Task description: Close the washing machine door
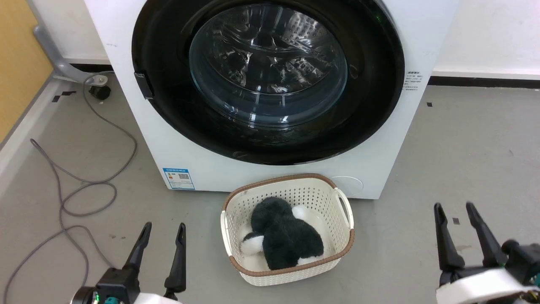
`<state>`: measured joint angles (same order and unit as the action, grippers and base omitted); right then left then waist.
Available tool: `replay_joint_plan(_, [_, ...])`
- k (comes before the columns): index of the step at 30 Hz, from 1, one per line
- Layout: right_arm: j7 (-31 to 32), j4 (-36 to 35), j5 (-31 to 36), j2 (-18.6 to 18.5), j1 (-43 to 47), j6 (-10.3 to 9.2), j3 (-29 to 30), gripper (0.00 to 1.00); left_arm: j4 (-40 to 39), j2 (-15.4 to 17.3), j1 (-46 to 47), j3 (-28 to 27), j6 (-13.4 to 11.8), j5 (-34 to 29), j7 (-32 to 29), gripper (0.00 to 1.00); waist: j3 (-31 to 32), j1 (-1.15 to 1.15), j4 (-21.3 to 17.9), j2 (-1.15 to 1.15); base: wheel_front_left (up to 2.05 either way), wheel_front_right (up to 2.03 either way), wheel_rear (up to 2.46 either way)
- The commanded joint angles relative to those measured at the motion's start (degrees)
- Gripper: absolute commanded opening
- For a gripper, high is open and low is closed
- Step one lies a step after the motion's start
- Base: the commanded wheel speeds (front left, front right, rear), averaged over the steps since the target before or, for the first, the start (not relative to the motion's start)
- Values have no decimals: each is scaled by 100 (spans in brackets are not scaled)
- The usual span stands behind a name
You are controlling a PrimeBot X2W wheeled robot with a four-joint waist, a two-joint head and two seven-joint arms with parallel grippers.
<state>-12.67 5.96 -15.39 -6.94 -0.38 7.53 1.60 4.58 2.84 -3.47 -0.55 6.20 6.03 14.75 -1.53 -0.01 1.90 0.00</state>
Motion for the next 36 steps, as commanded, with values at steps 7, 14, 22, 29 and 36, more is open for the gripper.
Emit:
replay_joint_plan(7, [-52,7,167,138,318,-4,128,100,141,8,-134,44,-23,-123,25,100,59,1,27,0,0,0,0])
replay_joint_plan(14, [-70,13,187,139,383,-4,136,100,116,7,-139,57,-61,-149,25,100,81,1,72,0,0,0,0])
replay_joint_plan(22, [-21,-3,166,143,275,0,125,0,101,0,-86,61,-35,-117,-45,0,81,1,75,0,0,0,0])
replay_joint_plan(29, [53,-37,245,158,262,0,108,0,69,0,-61,61,-68,-145,-128,0,85,1,60,0,0,0,0])
replay_joint_plan(36, [127,-71,323,173,248,-1,92,0,37,1,-36,61,-102,-173,-209,0,89,1,45,0,0,0,0])
